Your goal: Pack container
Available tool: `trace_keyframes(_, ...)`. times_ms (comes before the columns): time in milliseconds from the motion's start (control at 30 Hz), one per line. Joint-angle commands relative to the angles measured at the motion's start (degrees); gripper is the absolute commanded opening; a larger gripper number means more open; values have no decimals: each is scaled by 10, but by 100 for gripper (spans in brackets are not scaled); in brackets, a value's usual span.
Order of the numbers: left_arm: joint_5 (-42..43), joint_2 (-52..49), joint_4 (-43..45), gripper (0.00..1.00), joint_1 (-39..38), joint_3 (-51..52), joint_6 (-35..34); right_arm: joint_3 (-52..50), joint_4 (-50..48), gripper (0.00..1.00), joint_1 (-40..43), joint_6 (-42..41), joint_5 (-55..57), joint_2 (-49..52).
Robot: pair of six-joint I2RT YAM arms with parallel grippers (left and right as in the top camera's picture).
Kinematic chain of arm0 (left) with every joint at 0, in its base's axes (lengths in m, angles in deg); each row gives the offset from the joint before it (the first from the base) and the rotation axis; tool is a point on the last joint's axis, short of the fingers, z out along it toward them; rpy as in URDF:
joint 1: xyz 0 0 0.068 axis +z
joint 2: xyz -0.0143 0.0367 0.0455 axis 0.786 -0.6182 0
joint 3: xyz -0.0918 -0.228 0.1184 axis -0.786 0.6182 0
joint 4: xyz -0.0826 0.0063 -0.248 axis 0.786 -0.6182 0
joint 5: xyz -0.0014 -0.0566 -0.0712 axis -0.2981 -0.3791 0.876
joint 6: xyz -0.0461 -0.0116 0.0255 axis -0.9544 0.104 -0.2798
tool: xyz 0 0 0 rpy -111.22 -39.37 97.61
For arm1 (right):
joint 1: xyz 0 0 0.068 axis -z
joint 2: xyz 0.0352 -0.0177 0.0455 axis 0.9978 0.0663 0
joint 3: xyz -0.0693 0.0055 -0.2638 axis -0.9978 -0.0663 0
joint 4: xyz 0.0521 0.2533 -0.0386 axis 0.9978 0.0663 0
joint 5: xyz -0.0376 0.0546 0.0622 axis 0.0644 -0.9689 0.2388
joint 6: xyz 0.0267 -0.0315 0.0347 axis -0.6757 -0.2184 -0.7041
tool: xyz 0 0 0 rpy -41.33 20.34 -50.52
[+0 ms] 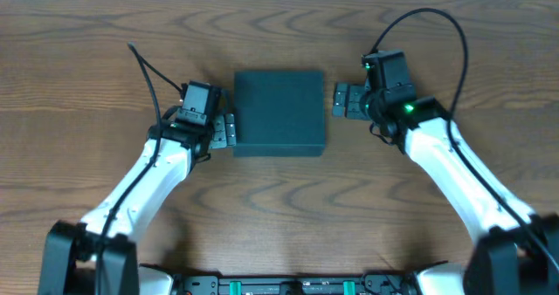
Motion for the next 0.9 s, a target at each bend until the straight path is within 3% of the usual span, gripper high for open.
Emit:
trace_keyframes(0, -45, 71, -9, 95, -2, 0, 11, -2, 17, 99, 3, 25, 3, -42)
trace_keyframes(333, -25, 265, -83, 96, -2, 0, 40, -2, 126, 99, 2, 74, 2, -176)
trace_keyframes(600, 95, 384, -174, 96, -2, 0, 88, -2, 215, 99, 2, 104, -19, -326)
trace_keyframes(867, 97, 485, -249, 95, -2, 0, 87, -2, 308, 99, 2, 124, -45, -467)
